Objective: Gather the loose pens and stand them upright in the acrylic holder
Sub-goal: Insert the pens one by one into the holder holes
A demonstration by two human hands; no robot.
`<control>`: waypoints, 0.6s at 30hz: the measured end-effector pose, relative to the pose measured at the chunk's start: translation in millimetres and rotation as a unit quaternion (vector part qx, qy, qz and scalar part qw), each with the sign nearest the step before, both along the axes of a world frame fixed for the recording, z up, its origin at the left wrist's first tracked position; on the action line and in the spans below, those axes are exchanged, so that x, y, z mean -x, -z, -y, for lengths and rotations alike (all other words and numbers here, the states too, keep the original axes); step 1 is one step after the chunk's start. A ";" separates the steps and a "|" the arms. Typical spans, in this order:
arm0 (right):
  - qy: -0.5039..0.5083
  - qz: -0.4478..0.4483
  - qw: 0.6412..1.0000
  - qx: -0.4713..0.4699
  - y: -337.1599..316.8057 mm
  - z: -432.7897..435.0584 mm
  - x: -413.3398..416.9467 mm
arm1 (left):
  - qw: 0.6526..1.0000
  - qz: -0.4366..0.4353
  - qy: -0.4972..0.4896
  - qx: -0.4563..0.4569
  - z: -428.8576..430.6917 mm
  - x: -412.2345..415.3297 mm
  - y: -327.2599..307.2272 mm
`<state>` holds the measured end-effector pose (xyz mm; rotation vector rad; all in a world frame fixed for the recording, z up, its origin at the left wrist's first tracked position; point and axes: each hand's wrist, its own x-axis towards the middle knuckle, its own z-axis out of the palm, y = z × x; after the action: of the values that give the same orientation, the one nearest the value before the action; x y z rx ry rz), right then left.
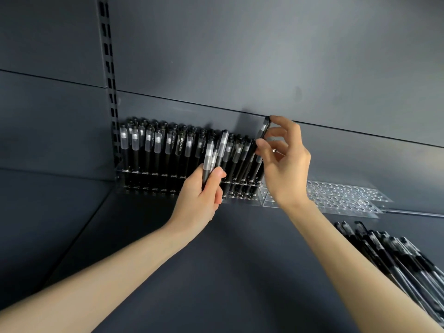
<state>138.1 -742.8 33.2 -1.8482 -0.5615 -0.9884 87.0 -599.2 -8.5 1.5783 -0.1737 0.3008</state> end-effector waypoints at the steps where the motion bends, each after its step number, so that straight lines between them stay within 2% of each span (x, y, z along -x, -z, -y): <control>1: -0.003 0.002 1.000 -0.007 -1.5 0.0 0.1 | 1.000 -0.001 0.002 0.001 0.6 -0.1 0.0; 7: -0.005 -0.017 1.000 0.015 7.6 -1.0 -5.3 | 1.000 0.000 0.000 0.002 0.2 -0.5 1.1; 18: 0.020 -0.101 0.988 0.115 8.6 4.3 -6.7 | 1.000 -0.006 -0.007 -0.004 -1.1 -1.9 2.9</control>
<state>144.8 -747.1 24.7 -2.1426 -0.5344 -0.7749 89.0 -598.2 -11.4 1.5886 -0.1548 0.3006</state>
